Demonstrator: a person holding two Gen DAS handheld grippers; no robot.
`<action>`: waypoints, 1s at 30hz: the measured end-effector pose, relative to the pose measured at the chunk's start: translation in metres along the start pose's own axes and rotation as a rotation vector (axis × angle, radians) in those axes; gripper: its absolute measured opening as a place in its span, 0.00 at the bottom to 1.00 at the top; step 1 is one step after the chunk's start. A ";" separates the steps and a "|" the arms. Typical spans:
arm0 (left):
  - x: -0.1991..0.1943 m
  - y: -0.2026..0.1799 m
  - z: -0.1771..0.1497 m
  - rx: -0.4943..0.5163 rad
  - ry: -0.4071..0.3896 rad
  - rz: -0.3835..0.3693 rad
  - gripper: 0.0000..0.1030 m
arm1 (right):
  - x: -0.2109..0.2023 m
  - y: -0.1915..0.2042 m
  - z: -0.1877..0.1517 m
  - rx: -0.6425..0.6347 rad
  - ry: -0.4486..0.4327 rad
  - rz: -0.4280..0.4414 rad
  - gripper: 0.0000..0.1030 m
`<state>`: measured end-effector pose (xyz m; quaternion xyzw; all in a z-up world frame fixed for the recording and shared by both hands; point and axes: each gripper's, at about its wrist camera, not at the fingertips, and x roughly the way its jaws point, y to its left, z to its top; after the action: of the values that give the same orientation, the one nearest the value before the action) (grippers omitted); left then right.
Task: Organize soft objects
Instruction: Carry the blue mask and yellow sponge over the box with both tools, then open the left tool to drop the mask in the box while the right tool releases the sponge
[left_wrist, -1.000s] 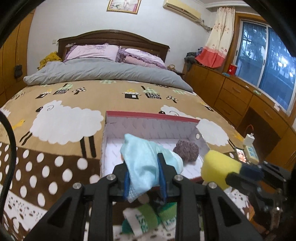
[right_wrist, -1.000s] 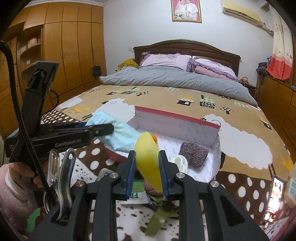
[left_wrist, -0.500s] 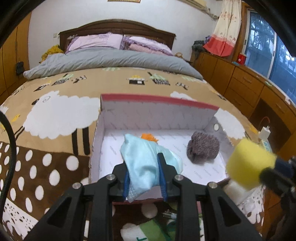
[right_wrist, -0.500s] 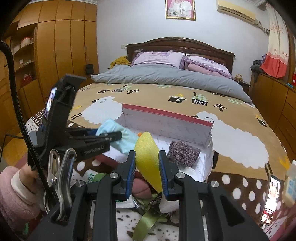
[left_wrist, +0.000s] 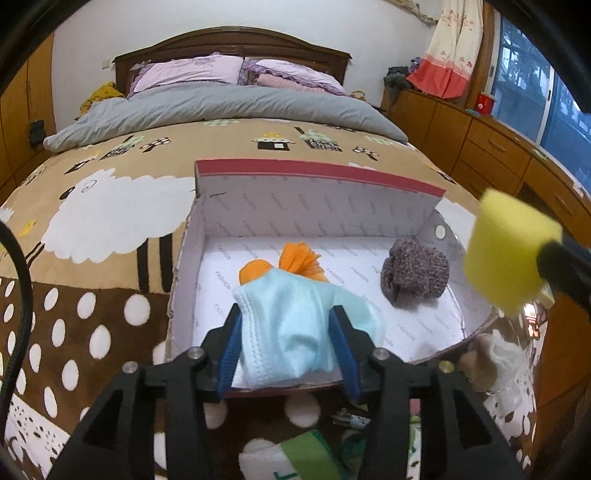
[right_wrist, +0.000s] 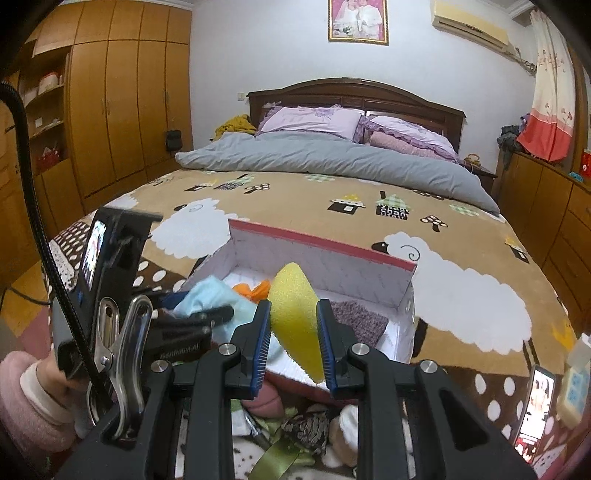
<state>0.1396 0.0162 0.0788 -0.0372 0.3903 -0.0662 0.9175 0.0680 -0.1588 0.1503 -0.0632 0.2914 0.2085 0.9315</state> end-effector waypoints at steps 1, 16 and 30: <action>-0.001 -0.001 0.000 0.002 -0.001 -0.001 0.49 | 0.002 -0.003 0.004 0.006 0.001 0.005 0.24; -0.007 -0.002 0.000 -0.003 -0.012 -0.020 0.56 | 0.054 -0.042 0.024 0.028 0.061 -0.090 0.24; -0.011 0.000 0.001 0.005 -0.011 -0.011 0.64 | 0.125 -0.049 0.014 -0.024 0.151 -0.178 0.25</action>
<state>0.1325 0.0180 0.0874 -0.0374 0.3849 -0.0719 0.9194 0.1890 -0.1561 0.0909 -0.1156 0.3515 0.1229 0.9209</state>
